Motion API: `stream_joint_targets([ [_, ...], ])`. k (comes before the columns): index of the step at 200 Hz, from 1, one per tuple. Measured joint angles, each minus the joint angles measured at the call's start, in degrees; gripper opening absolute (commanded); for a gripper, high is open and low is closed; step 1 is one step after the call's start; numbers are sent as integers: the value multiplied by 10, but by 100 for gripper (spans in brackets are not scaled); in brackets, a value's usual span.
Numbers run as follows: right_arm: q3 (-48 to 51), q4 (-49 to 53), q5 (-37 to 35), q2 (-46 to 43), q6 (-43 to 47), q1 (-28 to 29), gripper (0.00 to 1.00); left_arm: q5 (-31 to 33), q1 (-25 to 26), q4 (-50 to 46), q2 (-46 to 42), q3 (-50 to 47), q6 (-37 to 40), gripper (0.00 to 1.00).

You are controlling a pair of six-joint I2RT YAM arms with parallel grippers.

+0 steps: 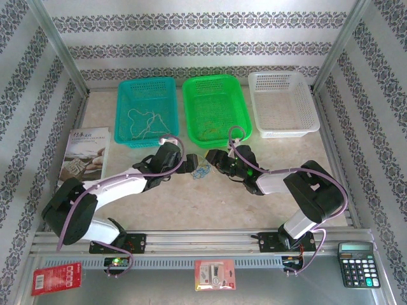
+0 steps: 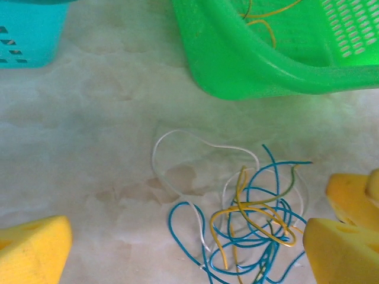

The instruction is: Untangle the cables

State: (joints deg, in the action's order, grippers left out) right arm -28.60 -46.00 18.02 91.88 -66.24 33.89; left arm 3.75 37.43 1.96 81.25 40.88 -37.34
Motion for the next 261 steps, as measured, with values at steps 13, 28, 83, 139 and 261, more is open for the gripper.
stream_joint_targets([
  [13, 0, 0, -2, 2, 0, 0, 46, 7, 0, -8, 16, 12, 0, 100],
  [28, 0, 0, -2, 5, 0, 1, 47, 11, 0, -12, 35, 22, 1, 100],
  [83, 0, -3, -6, 39, -8, 9, 47, 12, 0, -14, 78, 27, 9, 100],
  [139, -5, -14, -6, 54, -16, 9, 46, -5, 0, -9, 82, 20, 11, 100],
  [261, -16, -23, -6, 55, -16, 8, 43, -52, 0, 19, 89, -9, 11, 100],
])
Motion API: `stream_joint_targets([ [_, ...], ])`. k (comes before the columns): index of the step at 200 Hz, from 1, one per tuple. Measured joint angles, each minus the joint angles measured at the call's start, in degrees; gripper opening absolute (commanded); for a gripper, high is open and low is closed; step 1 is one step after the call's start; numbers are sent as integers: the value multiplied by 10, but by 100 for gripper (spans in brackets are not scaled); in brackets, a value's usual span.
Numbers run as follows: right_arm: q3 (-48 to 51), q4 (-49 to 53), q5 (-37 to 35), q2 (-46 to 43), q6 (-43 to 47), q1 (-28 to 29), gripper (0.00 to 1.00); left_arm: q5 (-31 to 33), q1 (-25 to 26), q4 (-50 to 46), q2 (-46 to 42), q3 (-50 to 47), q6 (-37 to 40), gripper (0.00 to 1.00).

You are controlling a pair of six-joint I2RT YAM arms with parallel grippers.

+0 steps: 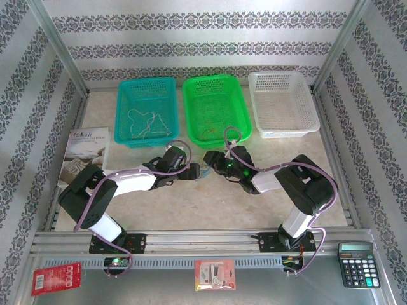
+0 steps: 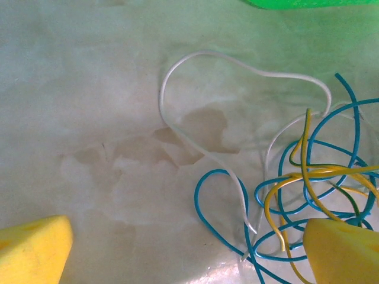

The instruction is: Untangle the cables

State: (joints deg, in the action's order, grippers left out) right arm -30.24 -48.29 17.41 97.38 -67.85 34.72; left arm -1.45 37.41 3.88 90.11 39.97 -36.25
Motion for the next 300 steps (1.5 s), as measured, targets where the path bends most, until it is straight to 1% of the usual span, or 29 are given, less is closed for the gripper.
stream_joint_targets([
  [25, -5, -4, 0, 7, -4, 0, 43, 10, 0, 0, -20, -4, -2, 100],
  [54, -6, -4, 0, 10, -9, 0, 43, 43, 0, 0, -50, -9, -10, 100],
  [78, -8, -5, 0, 11, -10, 0, 43, 65, 0, -1, -53, -8, -18, 100],
  [153, -8, -10, 0, 16, -13, 0, 43, 74, 0, 0, 33, 20, -21, 100],
  [209, -28, -20, 2, 39, -22, -1, 42, 62, -4, 9, 36, 20, -19, 100],
  [241, -30, -28, 5, 51, -29, -1, 36, 59, -5, 15, 36, 18, -19, 100],
  [268, -31, -30, 7, 55, -30, -4, 33, 54, -8, 19, 36, 15, -17, 100],
  [300, -40, -32, 7, 70, -30, -9, 26, 52, -8, 22, 35, 14, -15, 100],
])
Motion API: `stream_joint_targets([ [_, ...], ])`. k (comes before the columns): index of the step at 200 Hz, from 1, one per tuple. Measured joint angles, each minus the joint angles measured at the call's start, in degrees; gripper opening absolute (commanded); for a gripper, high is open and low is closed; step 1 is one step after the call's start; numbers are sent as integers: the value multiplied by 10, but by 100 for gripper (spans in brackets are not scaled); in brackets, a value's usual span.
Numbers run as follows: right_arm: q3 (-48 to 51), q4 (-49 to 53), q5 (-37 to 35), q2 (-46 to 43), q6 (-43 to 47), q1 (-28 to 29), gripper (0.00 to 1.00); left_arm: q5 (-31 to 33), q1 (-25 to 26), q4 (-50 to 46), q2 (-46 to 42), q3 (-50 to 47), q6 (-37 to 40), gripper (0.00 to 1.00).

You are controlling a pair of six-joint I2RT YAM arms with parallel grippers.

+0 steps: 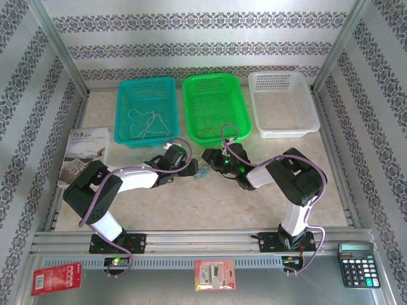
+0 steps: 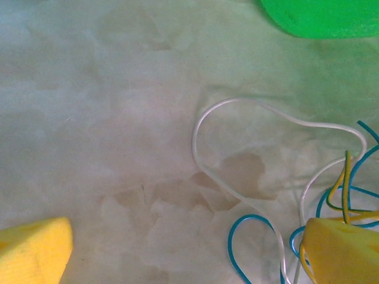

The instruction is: Untangle the cables

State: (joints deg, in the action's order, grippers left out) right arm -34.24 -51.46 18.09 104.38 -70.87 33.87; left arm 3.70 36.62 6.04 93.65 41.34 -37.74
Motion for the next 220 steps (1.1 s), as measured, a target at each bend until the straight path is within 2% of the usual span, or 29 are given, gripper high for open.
stream_joint_targets([
  [32, -3, -4, 0, 12, -4, 0, 17, -2, 0, 6, -2, -4, 0, 100],
  [70, -3, -7, 0, 12, -8, 0, 0, -2, 0, 17, -5, -11, 0, 100],
  [118, 17, -11, 0, -5, -8, 0, 0, -12, -1, 38, -20, -31, 0, 100],
  [140, 31, -3, 0, -42, -5, 0, 0, -40, -2, 41, -38, -44, -1, 100],
  [189, 32, 34, 3, -139, 23, 0, 0, -62, -2, 39, -149, -80, 6, 100],
  [220, 19, 94, 5, -185, 53, 9, 0, -65, -2, 43, -209, -90, 28, 100],
])
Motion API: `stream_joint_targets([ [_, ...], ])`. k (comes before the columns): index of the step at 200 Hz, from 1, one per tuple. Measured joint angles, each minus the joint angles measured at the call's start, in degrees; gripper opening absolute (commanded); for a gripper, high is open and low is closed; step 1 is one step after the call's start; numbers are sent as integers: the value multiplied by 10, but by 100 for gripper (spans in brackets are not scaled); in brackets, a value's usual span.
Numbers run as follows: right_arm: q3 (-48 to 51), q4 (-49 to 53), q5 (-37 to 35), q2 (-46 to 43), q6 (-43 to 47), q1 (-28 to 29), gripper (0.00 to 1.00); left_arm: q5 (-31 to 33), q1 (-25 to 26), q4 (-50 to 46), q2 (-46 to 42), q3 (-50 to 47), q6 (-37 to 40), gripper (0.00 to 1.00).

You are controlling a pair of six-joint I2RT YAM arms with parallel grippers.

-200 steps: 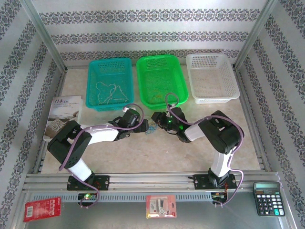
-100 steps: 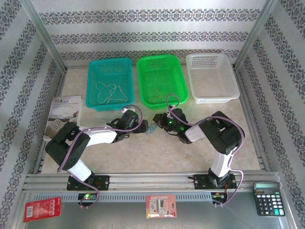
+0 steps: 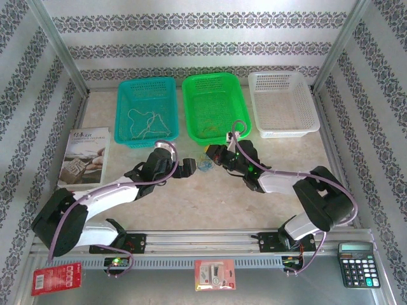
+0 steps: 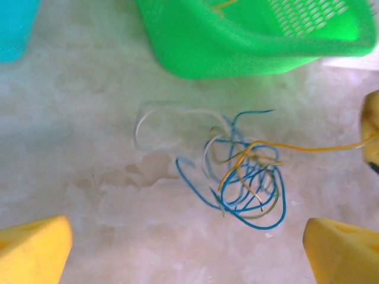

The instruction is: Untangle the cables

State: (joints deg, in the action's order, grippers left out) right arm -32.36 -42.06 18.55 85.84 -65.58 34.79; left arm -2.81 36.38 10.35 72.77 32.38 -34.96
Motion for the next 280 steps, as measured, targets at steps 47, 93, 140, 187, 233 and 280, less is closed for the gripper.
stream_joint_targets([
  [47, -36, 91, 0, -68, 51, 25, 0, -18, 0, 43, -18, -7, 35, 100],
  [93, -66, 155, -8, -108, 88, 52, 0, -62, 0, 73, 0, -7, 53, 100],
  [140, -96, 198, -23, -122, 110, 86, 0, -80, 0, 98, 35, -5, 58, 92],
  [187, -117, 212, -29, -136, 116, 92, 0, -90, 0, 141, 76, -7, 58, 69],
  [233, -152, 226, -31, -159, 116, 92, 0, -94, 0, 180, 106, -36, 47, 57],
  [280, -203, 230, -31, -171, 118, 79, 0, -97, 0, 199, 118, -57, 45, 56],
])
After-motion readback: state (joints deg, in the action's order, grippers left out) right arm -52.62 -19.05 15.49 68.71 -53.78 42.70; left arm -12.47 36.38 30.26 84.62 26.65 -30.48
